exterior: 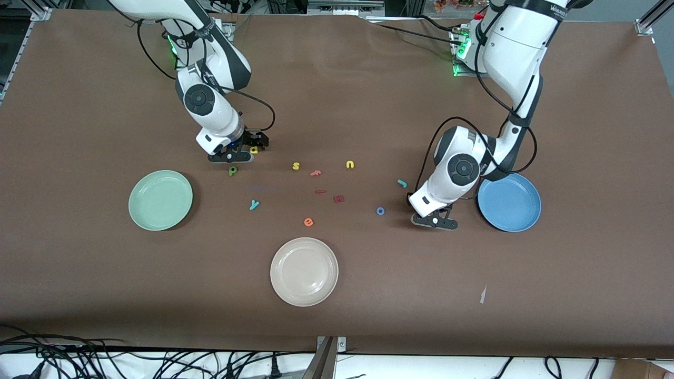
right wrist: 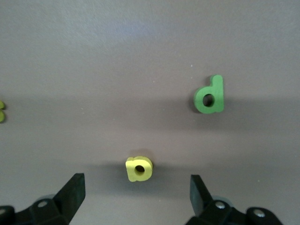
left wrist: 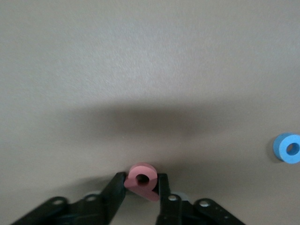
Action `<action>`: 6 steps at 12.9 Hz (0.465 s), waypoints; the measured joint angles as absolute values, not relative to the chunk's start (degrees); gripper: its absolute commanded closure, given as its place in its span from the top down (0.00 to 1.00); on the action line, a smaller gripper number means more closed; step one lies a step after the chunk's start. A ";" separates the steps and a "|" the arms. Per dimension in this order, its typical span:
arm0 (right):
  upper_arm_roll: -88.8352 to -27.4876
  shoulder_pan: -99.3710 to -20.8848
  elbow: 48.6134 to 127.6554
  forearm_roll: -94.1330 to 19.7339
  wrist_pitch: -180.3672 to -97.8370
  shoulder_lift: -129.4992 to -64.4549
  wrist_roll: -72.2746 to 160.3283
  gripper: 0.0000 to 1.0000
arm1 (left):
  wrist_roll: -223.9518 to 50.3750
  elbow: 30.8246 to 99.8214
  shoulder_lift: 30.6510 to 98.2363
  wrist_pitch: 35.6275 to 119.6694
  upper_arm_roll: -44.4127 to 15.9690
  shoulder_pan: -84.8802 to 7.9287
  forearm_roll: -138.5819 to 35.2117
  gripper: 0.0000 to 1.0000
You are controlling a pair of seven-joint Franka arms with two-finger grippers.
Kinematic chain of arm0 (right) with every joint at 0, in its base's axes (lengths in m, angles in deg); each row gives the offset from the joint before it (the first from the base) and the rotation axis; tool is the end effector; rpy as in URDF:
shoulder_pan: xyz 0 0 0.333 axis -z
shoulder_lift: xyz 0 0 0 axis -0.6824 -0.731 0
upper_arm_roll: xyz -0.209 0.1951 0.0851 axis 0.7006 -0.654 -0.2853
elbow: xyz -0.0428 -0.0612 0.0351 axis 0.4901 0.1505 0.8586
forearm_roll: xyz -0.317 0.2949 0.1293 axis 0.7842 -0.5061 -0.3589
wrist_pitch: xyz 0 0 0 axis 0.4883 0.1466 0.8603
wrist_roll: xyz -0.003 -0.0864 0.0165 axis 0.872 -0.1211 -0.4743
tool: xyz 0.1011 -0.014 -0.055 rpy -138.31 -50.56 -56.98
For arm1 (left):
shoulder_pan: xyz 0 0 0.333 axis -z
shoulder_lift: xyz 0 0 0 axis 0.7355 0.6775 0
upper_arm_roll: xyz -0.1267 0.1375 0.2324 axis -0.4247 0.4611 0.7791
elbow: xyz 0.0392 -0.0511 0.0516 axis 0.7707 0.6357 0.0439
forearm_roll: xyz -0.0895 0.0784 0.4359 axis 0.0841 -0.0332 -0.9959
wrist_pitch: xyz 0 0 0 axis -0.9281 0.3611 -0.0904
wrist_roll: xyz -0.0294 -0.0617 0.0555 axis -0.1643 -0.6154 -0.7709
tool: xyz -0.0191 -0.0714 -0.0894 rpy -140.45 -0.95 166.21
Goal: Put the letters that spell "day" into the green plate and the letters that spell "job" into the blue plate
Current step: 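Grasp the pink p with the left gripper while the right gripper lowers, then drop the pink p on the blue plate while the right gripper grasps yellow letter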
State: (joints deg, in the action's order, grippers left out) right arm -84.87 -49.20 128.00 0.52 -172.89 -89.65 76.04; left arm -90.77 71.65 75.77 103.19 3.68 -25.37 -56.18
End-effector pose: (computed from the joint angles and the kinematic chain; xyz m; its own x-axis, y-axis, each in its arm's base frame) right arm 0.4423 0.2471 0.1155 0.9934 0.0130 -0.1142 0.0075 -0.9988 -0.0488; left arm 0.6169 -0.2533 0.1012 0.9895 -0.1438 -0.0173 -0.1428 -0.9886 0.0487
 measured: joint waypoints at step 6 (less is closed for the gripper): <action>-84.76 -49.18 127.99 1.09 -173.91 -91.69 76.35 0.75 | -90.73 71.04 74.46 100.33 5.23 -25.66 -56.18 0.14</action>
State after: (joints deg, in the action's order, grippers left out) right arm -84.76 -49.18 127.99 1.09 -173.91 -91.69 76.35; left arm -90.73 71.04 74.46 100.33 5.23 -25.66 -56.18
